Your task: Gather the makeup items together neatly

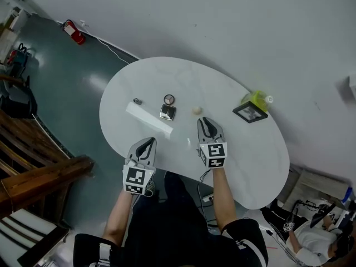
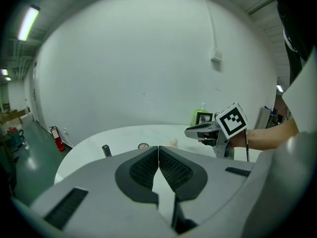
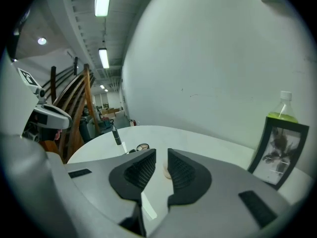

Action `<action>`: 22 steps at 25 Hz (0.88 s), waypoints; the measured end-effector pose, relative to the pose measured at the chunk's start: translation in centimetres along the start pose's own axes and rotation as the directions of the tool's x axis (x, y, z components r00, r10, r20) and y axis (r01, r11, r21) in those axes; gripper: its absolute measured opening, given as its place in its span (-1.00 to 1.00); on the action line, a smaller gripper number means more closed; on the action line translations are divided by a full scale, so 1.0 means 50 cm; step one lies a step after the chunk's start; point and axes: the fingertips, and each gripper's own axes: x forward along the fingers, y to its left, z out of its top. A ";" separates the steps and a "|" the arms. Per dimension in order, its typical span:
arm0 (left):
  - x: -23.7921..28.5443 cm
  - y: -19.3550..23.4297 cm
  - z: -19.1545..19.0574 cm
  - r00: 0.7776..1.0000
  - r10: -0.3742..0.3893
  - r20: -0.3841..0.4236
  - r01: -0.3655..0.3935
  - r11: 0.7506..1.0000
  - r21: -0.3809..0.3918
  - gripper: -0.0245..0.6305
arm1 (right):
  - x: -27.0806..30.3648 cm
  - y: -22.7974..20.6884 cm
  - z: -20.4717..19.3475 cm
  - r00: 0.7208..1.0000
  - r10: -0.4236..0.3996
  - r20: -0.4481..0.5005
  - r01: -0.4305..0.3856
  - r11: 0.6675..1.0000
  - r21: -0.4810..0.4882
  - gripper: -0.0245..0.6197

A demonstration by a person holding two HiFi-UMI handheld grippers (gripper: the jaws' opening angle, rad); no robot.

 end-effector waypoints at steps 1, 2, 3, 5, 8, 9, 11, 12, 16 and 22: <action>0.003 0.002 0.000 1.000 0.006 -0.003 -0.006 1.000 -0.002 -0.86 | 0.013 -0.004 -0.005 1.000 0.011 -0.009 -0.011 1.000 0.003 -0.63; 0.005 0.003 -0.001 1.000 0.011 -0.005 -0.011 1.000 -0.004 -0.86 | 0.026 -0.008 -0.011 1.000 0.018 -0.019 -0.018 1.000 0.005 -0.51; 0.007 0.004 -0.002 1.000 0.015 -0.008 -0.015 1.000 -0.006 -0.86 | 0.037 -0.013 -0.017 0.999 0.021 -0.029 -0.021 1.000 0.004 -0.50; 0.010 0.005 -0.004 1.000 0.019 -0.013 -0.019 1.000 -0.010 -0.86 | 0.059 -0.023 -0.026 0.999 0.016 -0.044 -0.016 1.000 -0.004 -0.50; 0.013 0.005 -0.008 1.000 0.021 -0.023 -0.021 1.000 -0.016 -0.86 | 0.085 -0.035 -0.038 0.997 0.004 -0.071 -0.006 1.000 -0.027 -0.48; 0.015 0.005 -0.011 0.999 0.022 -0.028 -0.022 1.000 -0.015 -0.86 | 0.093 -0.038 -0.043 0.997 0.004 -0.080 -0.007 1.000 -0.031 -0.47; 0.016 0.007 -0.017 0.999 0.026 -0.037 -0.026 0.999 -0.018 -0.86 | 0.108 -0.040 -0.053 0.995 0.016 -0.096 -0.019 0.999 -0.028 -0.45; 0.016 0.010 -0.019 0.999 0.028 -0.041 -0.029 0.999 -0.022 -0.86 | 0.114 -0.039 -0.058 0.994 0.022 -0.105 -0.025 0.999 -0.027 -0.43; 0.017 0.025 -0.019 0.998 0.051 -0.047 -0.053 0.998 -0.027 -0.86 | 0.137 -0.033 -0.072 0.990 0.032 -0.135 -0.038 0.999 -0.037 -0.41; 0.019 0.035 -0.013 0.996 0.078 -0.045 -0.080 0.996 -0.037 -0.86 | 0.150 -0.043 -0.088 0.986 -0.005 -0.165 -0.006 0.998 -0.063 -0.41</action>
